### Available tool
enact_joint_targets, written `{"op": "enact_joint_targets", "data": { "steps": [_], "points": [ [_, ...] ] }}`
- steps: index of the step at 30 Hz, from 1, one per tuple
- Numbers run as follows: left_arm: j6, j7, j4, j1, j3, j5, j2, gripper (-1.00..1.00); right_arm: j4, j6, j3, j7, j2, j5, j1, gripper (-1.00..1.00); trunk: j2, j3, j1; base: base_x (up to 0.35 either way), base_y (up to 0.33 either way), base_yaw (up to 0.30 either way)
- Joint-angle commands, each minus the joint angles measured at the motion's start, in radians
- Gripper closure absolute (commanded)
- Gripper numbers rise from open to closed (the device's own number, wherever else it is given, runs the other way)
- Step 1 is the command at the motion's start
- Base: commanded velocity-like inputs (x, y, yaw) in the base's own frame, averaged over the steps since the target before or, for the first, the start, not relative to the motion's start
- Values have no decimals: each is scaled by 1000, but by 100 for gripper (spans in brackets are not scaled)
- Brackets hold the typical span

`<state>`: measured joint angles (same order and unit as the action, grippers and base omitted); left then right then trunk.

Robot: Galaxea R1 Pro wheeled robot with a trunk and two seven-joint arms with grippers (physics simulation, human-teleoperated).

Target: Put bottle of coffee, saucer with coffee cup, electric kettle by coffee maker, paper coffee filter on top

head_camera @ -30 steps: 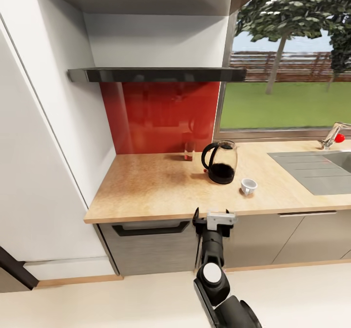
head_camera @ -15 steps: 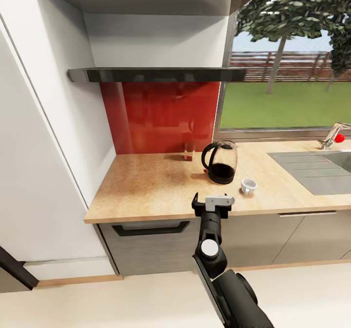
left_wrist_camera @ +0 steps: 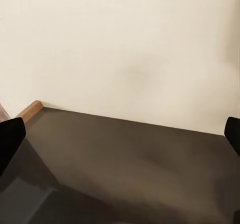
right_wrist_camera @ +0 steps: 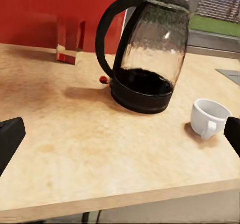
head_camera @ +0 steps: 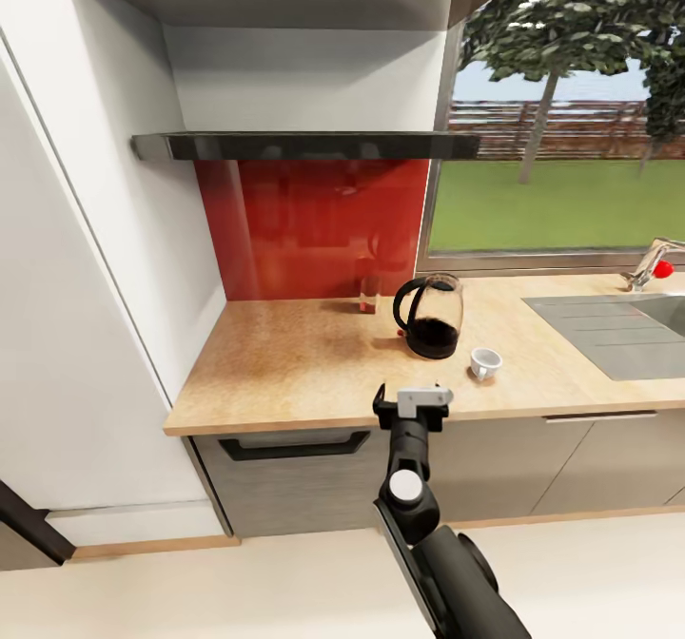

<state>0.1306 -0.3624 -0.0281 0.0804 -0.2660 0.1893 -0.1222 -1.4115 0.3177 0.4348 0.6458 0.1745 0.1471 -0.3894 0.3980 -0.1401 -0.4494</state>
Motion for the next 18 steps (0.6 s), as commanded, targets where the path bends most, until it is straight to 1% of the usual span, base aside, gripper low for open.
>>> {"op": "enact_joint_targets", "data": {
  "steps": [1,4,5,6,7,10,13,14,18],
  "points": [
    [3,-2,-1,1,-8,9,1,-100,12,9,1,3,0,8,-1,-100,2,-2,-1,56,0,0],
    [3,-1,-1,1,-8,10,5,-100,28,9,1,3,0,4,-1,-100,2,-2,-1,69,0,0],
    [3,-1,-1,1,-7,10,7,-100,33,9,1,3,0,-10,-2,-100,2,-2,-1,82,0,0],
    [3,-1,0,1,-6,10,8,-100,36,9,1,3,0,-36,-2,-100,2,-2,-1,88,0,0],
    [3,-1,0,1,-6,9,9,-100,37,9,1,3,0,-54,-2,-100,2,-2,-1,97,0,0],
    [3,-1,2,1,-4,10,11,-100,39,9,0,3,0,-181,-2,-100,2,-2,-1,141,44,0],
    [3,-1,3,1,-3,10,12,-100,41,9,0,3,0,-240,-2,-100,2,-2,-1,202,88,0],
    [3,-1,4,1,-2,10,12,-100,41,9,-1,3,0,-250,-2,-100,2,-2,-1,269,119,0],
    [1,-1,5,1,-1,9,12,-100,41,9,0,3,0,-263,-2,-100,2,-2,-1,291,129,0]
  ]
}}
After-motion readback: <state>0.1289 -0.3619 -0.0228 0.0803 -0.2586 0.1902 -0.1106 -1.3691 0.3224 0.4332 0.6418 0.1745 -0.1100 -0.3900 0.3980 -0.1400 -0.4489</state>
